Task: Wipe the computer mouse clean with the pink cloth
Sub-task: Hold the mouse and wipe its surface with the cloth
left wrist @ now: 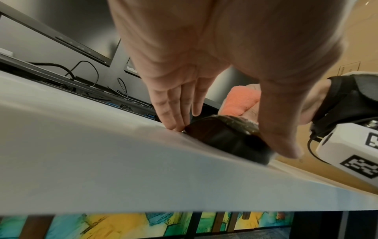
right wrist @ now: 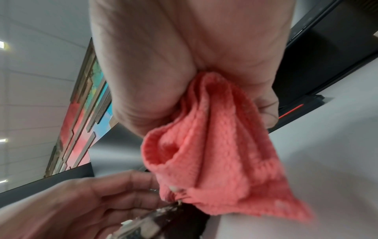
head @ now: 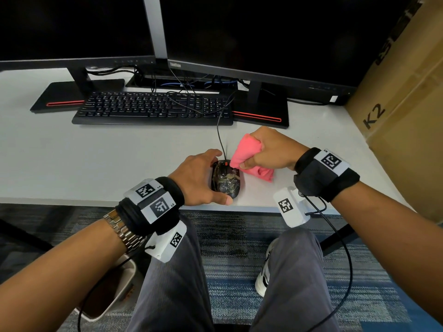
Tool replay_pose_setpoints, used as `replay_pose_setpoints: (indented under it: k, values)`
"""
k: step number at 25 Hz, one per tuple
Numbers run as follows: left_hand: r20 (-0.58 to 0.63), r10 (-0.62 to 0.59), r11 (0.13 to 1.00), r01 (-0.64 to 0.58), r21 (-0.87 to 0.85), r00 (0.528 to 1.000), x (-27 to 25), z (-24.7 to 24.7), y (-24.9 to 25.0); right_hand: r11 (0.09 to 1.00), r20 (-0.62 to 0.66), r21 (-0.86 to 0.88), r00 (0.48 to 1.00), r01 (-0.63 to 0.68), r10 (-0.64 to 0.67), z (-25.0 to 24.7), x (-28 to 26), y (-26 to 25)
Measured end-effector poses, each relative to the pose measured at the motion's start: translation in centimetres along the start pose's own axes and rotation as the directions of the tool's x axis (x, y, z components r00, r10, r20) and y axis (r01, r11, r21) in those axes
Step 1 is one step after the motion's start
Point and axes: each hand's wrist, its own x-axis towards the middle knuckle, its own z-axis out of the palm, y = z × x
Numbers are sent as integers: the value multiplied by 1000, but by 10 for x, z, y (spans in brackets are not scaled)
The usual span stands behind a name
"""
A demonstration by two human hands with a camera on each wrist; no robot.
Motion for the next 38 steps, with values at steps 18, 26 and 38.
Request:
replay_pose_setpoints:
  k: [18, 26, 38]
  values:
    - [-14, 5, 1000, -5, 0, 1000, 0, 0, -2, 999, -32, 37, 999, -39, 40, -1, 0, 6]
    - [-26, 11, 1000, -11, 3, 1000, 0, 1, -2, 999, 13, 10, 999, -48, 47, 8, -4, 10]
    - [-22, 15, 1000, -15, 4, 1000, 0, 0, -1, 999, 17, -35, 999, 41, -41, 8, -11, -8]
